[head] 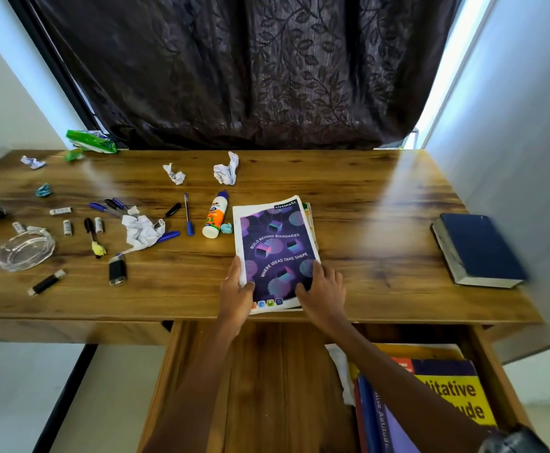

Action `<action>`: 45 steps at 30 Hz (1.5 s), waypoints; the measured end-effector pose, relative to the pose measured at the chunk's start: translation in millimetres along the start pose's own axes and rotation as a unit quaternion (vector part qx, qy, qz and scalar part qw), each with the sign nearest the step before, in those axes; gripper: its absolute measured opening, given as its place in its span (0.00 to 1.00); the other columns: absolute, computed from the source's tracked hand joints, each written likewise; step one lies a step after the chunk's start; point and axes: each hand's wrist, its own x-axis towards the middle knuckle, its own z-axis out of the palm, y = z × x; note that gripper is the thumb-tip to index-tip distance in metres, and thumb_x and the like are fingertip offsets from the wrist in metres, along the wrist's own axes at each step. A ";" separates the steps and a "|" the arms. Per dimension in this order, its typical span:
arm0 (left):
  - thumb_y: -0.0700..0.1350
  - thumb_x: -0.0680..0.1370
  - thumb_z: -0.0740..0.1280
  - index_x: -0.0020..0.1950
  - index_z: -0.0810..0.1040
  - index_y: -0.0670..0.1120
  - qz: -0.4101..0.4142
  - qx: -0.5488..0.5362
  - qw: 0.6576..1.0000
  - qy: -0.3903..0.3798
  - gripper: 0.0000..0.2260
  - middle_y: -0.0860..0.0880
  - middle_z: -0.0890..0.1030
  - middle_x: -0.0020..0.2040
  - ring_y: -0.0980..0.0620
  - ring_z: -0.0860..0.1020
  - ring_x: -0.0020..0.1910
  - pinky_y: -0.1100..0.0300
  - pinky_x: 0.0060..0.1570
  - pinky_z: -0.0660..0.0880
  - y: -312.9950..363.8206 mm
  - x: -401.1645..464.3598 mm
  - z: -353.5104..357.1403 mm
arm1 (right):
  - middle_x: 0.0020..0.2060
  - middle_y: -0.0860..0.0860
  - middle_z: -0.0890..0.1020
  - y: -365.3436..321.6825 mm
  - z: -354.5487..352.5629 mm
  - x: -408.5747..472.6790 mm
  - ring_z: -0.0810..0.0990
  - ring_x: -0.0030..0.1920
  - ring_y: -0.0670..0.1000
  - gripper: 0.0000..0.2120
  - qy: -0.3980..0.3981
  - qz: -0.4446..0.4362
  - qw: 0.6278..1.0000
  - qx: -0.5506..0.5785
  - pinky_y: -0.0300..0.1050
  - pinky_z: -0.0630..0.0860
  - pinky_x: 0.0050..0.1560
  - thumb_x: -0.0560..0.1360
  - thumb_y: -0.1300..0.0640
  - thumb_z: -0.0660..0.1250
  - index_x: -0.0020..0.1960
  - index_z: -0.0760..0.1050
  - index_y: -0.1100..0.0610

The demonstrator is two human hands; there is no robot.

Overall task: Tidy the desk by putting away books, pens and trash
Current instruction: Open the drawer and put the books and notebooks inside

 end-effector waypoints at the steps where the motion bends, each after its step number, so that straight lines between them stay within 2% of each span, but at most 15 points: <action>1: 0.35 0.81 0.58 0.77 0.54 0.49 -0.005 0.002 1.000 -0.002 0.27 0.46 0.68 0.70 0.49 0.73 0.63 0.61 0.40 0.80 0.5 2.2 -1.2 | 0.68 0.54 0.65 0.5 2.6 -3.1 0.62 0.67 0.55 0.26 0.003 -0.006 1.000 0.005 0.52 0.64 0.64 0.76 0.50 0.61 0.70 0.58 0.56; 4: 0.36 0.80 0.60 0.77 0.55 0.51 -0.022 0.026 0.999 -0.006 0.28 0.46 0.67 0.71 0.47 0.72 0.65 0.55 0.44 0.81 2.0 6.9 -4.0 | 0.68 0.53 0.65 1.4 8.7 -13.9 0.61 0.66 0.54 0.26 0.019 -0.009 0.999 0.024 0.50 0.63 0.62 0.75 0.51 0.61 0.70 0.59 0.56; 8: 0.40 0.79 0.64 0.77 0.56 0.49 0.001 0.112 0.994 -0.003 0.29 0.46 0.67 0.72 0.46 0.71 0.67 0.46 0.53 0.79 2.9 7.3 -2.8 | 0.70 0.52 0.62 10.0 7.2 -18.9 0.59 0.67 0.54 0.28 0.004 -0.023 0.999 0.025 0.50 0.64 0.63 0.76 0.51 0.60 0.72 0.56 0.55; 11: 0.43 0.76 0.68 0.77 0.56 0.48 -0.013 0.146 0.989 0.014 0.32 0.44 0.70 0.69 0.45 0.73 0.64 0.46 0.52 0.80 6.3 9.6 -0.4 | 0.70 0.52 0.64 17.9 0.8 -16.5 0.60 0.67 0.53 0.27 -0.022 -0.034 0.999 0.030 0.51 0.67 0.65 0.76 0.51 0.61 0.72 0.58 0.54; 14: 0.43 0.73 0.73 0.76 0.59 0.47 -0.046 0.145 0.988 0.011 0.35 0.43 0.76 0.64 0.45 0.77 0.59 0.47 0.51 0.80 12.7 14.1 -1.6 | 0.68 0.53 0.67 23.0 -4.6 -14.6 0.62 0.67 0.53 0.25 -0.026 -0.030 0.997 0.065 0.48 0.67 0.64 0.75 0.53 0.63 0.71 0.61 0.54; 17: 0.44 0.70 0.76 0.69 0.68 0.46 -0.049 0.163 0.985 -0.009 0.31 0.44 0.79 0.60 0.45 0.80 0.55 0.47 0.50 0.80 18.1 15.5 -4.3 | 0.66 0.54 0.70 25.8 -8.7 -13.7 0.64 0.66 0.53 0.23 -0.020 -0.025 0.996 0.081 0.44 0.65 0.63 0.75 0.55 0.64 0.69 0.64 0.55; 22: 0.47 0.67 0.77 0.63 0.72 0.44 -0.076 0.190 0.978 -0.029 0.28 0.44 0.80 0.59 0.45 0.80 0.53 0.49 0.49 0.80 19.7 14.1 -3.2 | 0.65 0.54 0.72 36.7 -17.9 -11.0 0.65 0.66 0.54 0.23 -0.011 -0.013 0.995 0.101 0.46 0.67 0.63 0.75 0.60 0.65 0.69 0.66 0.56; 26: 0.52 0.68 0.76 0.52 0.78 0.47 -0.090 0.192 0.976 -0.042 0.18 0.45 0.84 0.53 0.46 0.83 0.48 0.46 0.53 0.79 17.1 14.6 2.4 | 0.63 0.53 0.74 46.5 -24.2 -5.2 0.70 0.64 0.51 0.21 -0.028 -0.001 0.990 0.140 0.39 0.72 0.55 0.74 0.62 0.67 0.66 0.69 0.55; 28: 0.53 0.69 0.76 0.46 0.77 0.51 -0.087 0.190 0.978 -0.028 0.12 0.45 0.84 0.51 0.46 0.83 0.46 0.46 0.53 0.79 15.0 14.3 4.6 | 0.59 0.53 0.78 49.6 -30.6 -1.0 0.77 0.55 0.46 0.15 -0.041 0.010 0.984 0.175 0.34 0.75 0.44 0.74 0.61 0.67 0.59 0.72 0.52; 29: 0.53 0.69 0.75 0.44 0.76 0.52 -0.086 0.190 0.978 -0.021 0.11 0.46 0.84 0.51 0.46 0.83 0.46 0.47 0.53 0.79 13.7 14.4 4.9 | 0.56 0.54 0.80 51.0 -35.3 0.0 0.79 0.50 0.45 0.12 -0.032 0.009 0.984 0.173 0.35 0.76 0.41 0.74 0.61 0.67 0.56 0.73 0.52; 31: 0.54 0.70 0.74 0.44 0.75 0.52 -0.082 0.199 0.976 -0.013 0.11 0.46 0.84 0.51 0.46 0.82 0.45 0.51 0.49 0.80 11.8 14.6 5.0 | 0.53 0.54 0.81 59.5 -47.7 6.1 0.79 0.50 0.49 0.11 0.044 -0.002 0.995 0.090 0.44 0.77 0.47 0.73 0.60 0.67 0.56 0.75 0.55; 34: 0.54 0.70 0.74 0.47 0.74 0.50 -0.066 0.213 0.975 -0.007 0.13 0.46 0.83 0.51 0.49 0.82 0.43 0.56 0.42 0.78 9.2 15.3 4.8 | 0.54 0.54 0.78 85.0 -74.8 17.2 0.75 0.53 0.51 0.16 0.119 0.003 0.993 0.020 0.42 0.69 0.49 0.73 0.58 0.68 0.60 0.74 0.57; 39: 0.50 0.72 0.73 0.61 0.69 0.43 0.004 0.181 0.983 0.026 0.23 0.44 0.79 0.57 0.46 0.80 0.52 0.50 0.47 0.80 -1.6 -0.1 19.8 | 0.45 0.50 0.79 102.2 -98.1 22.9 0.76 0.40 0.44 0.12 0.031 0.074 0.986 0.144 0.37 0.71 0.36 0.75 0.57 0.67 0.58 0.73 0.57; 43: 0.47 0.72 0.73 0.61 0.67 0.48 0.051 0.116 0.992 0.014 0.22 0.50 0.77 0.56 0.55 0.78 0.48 0.65 0.39 0.76 -8.3 -29.6 35.5 | 0.42 0.48 0.80 82.6 -80.3 13.0 0.80 0.43 0.47 0.09 -0.041 0.068 0.963 0.257 0.42 0.78 0.42 0.76 0.55 0.65 0.56 0.73 0.54; 45: 0.46 0.71 0.74 0.61 0.68 0.51 0.026 0.044 0.998 -0.025 0.22 0.51 0.78 0.55 0.53 0.80 0.49 0.65 0.39 0.79 -15.4 -45.9 42.2 | 0.46 0.53 0.83 70.1 -73.8 9.5 0.83 0.46 0.52 0.09 -0.073 0.054 0.934 0.347 0.48 0.81 0.46 0.76 0.58 0.65 0.56 0.75 0.58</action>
